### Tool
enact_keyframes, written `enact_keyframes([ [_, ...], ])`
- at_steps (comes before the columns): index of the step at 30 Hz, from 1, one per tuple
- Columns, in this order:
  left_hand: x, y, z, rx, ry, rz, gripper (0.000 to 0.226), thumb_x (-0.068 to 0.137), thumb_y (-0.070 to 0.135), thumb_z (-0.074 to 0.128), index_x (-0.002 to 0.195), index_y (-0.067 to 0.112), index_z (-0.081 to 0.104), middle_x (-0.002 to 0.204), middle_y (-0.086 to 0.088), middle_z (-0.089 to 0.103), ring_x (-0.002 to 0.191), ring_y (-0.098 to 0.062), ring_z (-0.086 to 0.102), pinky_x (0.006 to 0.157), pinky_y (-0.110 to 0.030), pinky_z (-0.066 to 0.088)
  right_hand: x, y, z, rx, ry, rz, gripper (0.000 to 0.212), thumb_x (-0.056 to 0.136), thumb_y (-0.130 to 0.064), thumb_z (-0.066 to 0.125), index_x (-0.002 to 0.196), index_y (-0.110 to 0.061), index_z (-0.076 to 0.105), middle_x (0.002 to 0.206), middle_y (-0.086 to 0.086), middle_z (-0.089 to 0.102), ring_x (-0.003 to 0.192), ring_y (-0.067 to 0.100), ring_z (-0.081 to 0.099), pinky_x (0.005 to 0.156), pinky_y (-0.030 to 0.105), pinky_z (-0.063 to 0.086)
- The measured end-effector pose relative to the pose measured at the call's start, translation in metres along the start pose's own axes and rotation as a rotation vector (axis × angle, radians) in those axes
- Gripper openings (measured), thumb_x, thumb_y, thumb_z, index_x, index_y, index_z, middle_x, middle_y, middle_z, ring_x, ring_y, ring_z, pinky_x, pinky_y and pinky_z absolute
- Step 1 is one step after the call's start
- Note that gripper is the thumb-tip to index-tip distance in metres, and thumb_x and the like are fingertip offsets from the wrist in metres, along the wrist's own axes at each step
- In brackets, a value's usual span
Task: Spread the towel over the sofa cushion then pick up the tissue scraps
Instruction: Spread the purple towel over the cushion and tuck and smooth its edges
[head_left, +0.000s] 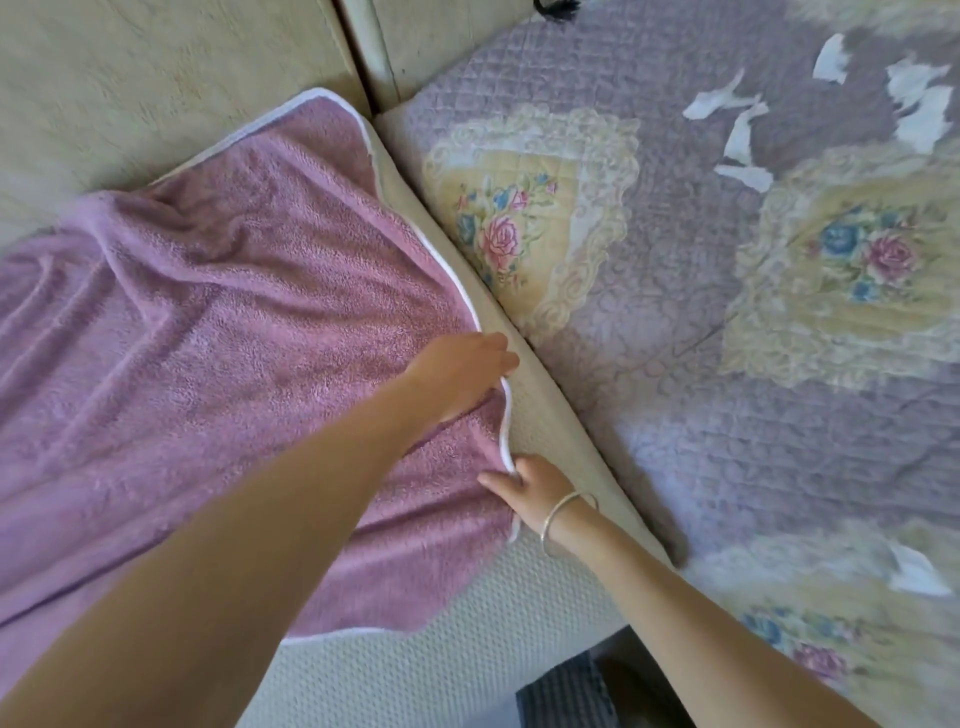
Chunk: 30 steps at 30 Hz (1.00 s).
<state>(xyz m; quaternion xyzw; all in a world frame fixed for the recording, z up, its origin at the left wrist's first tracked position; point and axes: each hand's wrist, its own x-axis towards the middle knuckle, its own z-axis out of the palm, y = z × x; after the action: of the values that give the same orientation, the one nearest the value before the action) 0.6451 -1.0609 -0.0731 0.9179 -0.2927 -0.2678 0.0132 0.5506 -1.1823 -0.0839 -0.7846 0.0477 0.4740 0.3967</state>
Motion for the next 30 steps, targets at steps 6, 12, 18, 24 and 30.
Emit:
enact_keyframes([
  [6,0.006,0.016,0.002,0.017,-0.032,-0.047,0.031,0.093,0.003,0.05,0.121,0.014,0.049,0.115,-0.004,0.053,0.105,-0.023,0.057,0.078,-0.034,0.051,-0.023,0.034,-0.039,-0.183,0.022,0.094,0.045,0.094,-0.03,0.049,0.055,-0.018,0.031,0.054,-0.002,0.033,0.051,0.01,0.038,0.047,0.021,0.024],
  [12,0.008,0.025,0.006,-0.007,0.037,-0.151,0.028,0.093,0.0,0.047,0.118,0.011,0.05,0.115,-0.008,0.051,0.098,-0.028,0.059,0.075,-0.039,0.051,-0.023,0.029,-0.065,-0.225,0.042,0.014,0.049,0.093,-0.03,0.05,0.051,-0.016,0.031,0.051,0.0,0.03,0.046,0.01,0.029,0.046,0.021,0.02],
  [18,-0.002,0.038,0.022,-0.004,-0.04,-0.037,0.044,0.091,0.0,0.052,0.13,0.019,0.046,0.13,-0.003,0.043,0.113,-0.023,0.054,0.084,-0.037,0.054,-0.046,0.042,-0.029,0.172,-0.164,0.18,0.042,0.083,-0.038,0.062,0.113,-0.009,0.057,0.096,0.006,0.062,0.091,0.018,0.06,0.09,0.031,0.047],
  [24,0.0,0.051,0.024,0.028,-0.053,-0.112,0.026,0.095,0.009,0.046,0.118,0.018,0.055,0.112,-0.004,0.056,0.105,-0.023,0.059,0.079,-0.037,0.053,-0.046,0.066,-0.016,-0.05,-0.07,0.154,0.034,0.093,-0.031,0.05,0.064,-0.018,0.039,0.059,-0.004,0.033,0.05,0.007,0.031,0.046,0.015,0.027],
  [30,0.006,0.065,0.02,0.028,-0.043,-0.191,0.021,0.095,0.004,0.043,0.114,0.012,0.048,0.08,-0.004,0.062,0.069,-0.024,0.061,0.06,-0.034,0.048,-0.054,0.089,-0.049,-0.118,0.047,0.075,0.044,0.092,-0.034,0.051,0.055,-0.02,0.033,0.053,-0.003,0.031,0.045,0.009,0.029,0.043,0.016,0.023],
])
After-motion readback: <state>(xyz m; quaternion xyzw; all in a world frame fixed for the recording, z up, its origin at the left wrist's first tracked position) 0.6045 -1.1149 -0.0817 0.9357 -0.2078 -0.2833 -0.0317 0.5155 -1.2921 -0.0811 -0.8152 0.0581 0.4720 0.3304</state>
